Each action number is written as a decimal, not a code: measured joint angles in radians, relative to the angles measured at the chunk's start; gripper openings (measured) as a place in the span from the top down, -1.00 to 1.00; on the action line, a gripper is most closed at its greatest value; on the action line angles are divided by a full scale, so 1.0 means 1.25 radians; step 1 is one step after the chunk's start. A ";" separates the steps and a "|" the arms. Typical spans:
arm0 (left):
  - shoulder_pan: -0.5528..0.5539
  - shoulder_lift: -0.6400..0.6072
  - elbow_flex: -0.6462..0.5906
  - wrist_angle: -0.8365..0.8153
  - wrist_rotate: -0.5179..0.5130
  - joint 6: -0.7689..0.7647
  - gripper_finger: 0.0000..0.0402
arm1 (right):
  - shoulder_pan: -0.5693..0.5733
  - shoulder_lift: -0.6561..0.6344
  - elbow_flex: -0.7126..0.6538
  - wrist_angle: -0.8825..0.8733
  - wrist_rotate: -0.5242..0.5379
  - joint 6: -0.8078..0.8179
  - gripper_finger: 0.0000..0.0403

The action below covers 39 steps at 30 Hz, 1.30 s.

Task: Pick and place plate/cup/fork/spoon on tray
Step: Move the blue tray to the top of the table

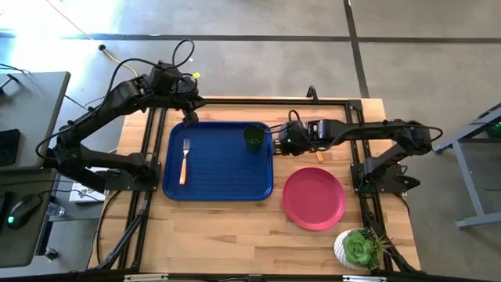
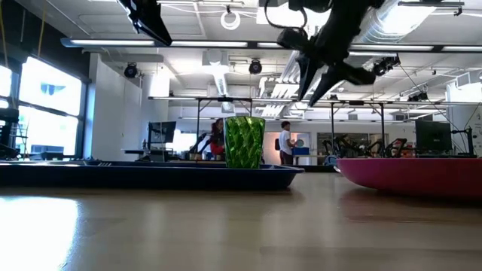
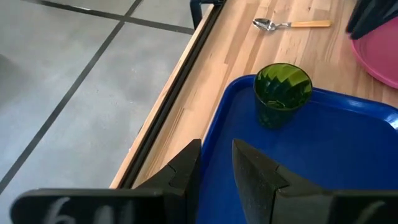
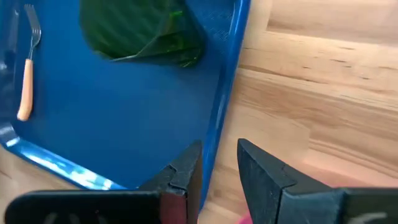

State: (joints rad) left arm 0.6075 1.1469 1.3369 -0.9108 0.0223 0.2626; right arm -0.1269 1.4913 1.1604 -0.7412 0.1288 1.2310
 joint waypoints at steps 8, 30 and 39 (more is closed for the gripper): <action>0.000 0.000 0.000 0.001 0.000 -0.002 0.60 | -0.021 0.001 -0.099 0.148 -0.027 -0.048 0.54; 0.000 0.000 0.000 0.002 -0.008 -0.041 0.60 | -0.020 0.016 -0.014 0.197 -0.011 -0.148 0.25; 0.001 0.000 0.000 0.003 -0.016 -0.041 0.60 | -0.018 0.141 -0.002 0.156 -0.087 -0.125 0.29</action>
State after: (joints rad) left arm 0.6083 1.1473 1.3369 -0.9070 0.0025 0.2115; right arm -0.1497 1.6676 1.1584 -0.5460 0.0198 1.0754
